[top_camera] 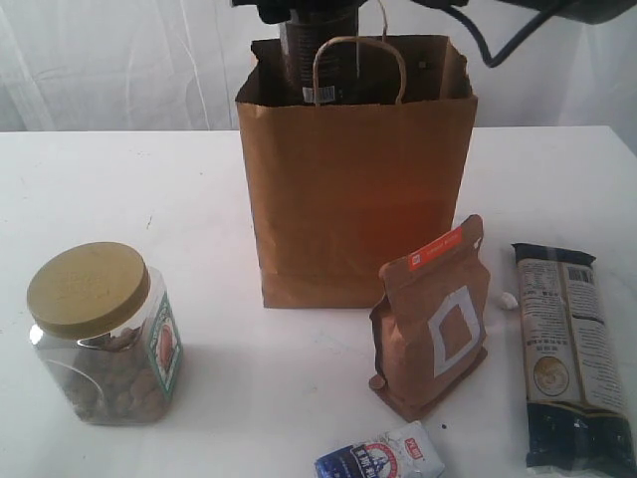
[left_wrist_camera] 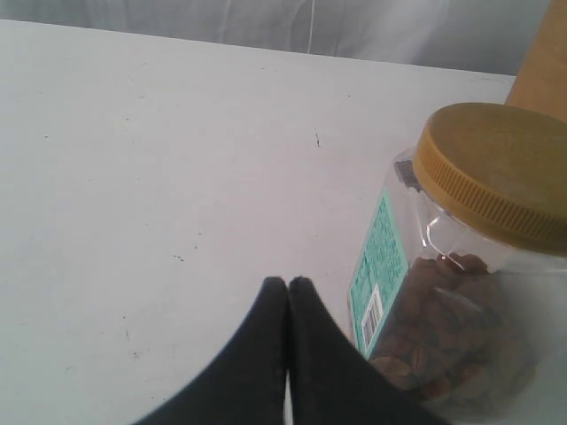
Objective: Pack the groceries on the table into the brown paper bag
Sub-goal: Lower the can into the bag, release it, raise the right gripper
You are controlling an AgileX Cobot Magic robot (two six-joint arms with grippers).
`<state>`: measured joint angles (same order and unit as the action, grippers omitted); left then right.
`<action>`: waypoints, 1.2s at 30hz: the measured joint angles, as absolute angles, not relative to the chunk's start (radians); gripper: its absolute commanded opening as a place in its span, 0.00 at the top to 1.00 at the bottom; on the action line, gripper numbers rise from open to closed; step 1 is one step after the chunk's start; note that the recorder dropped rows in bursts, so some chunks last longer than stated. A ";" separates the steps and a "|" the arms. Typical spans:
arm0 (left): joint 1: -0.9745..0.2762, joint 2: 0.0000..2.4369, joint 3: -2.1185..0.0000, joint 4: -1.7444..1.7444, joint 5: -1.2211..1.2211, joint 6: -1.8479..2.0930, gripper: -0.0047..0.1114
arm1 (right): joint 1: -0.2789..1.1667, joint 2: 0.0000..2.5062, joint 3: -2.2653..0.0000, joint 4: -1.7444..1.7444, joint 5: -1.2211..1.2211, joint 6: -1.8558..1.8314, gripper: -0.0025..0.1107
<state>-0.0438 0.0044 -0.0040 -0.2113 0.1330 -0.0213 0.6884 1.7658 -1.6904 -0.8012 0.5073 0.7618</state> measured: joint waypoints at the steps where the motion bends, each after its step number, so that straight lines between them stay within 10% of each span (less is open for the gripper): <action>1: -0.044 0.004 -0.004 -0.211 0.133 -0.021 0.96 | 0.688 1.771 -1.690 -0.787 0.496 0.764 0.73; 17: -0.044 0.004 -0.004 -0.211 0.133 -0.021 0.96 | 0.688 1.840 -1.690 -0.760 0.544 0.778 0.64; 25: -0.044 0.004 -0.004 -0.211 0.133 -0.021 0.96 | 0.688 1.840 -1.690 -0.760 0.544 0.778 0.40; 36: -0.044 0.004 -0.004 -0.211 0.133 -0.021 0.96 | 0.688 1.840 -1.690 -0.760 0.544 0.778 0.30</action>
<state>-0.0438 0.0044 -0.0040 -0.2113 0.1330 -0.0213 0.6884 1.8399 -1.6904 -0.7602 0.5440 0.7785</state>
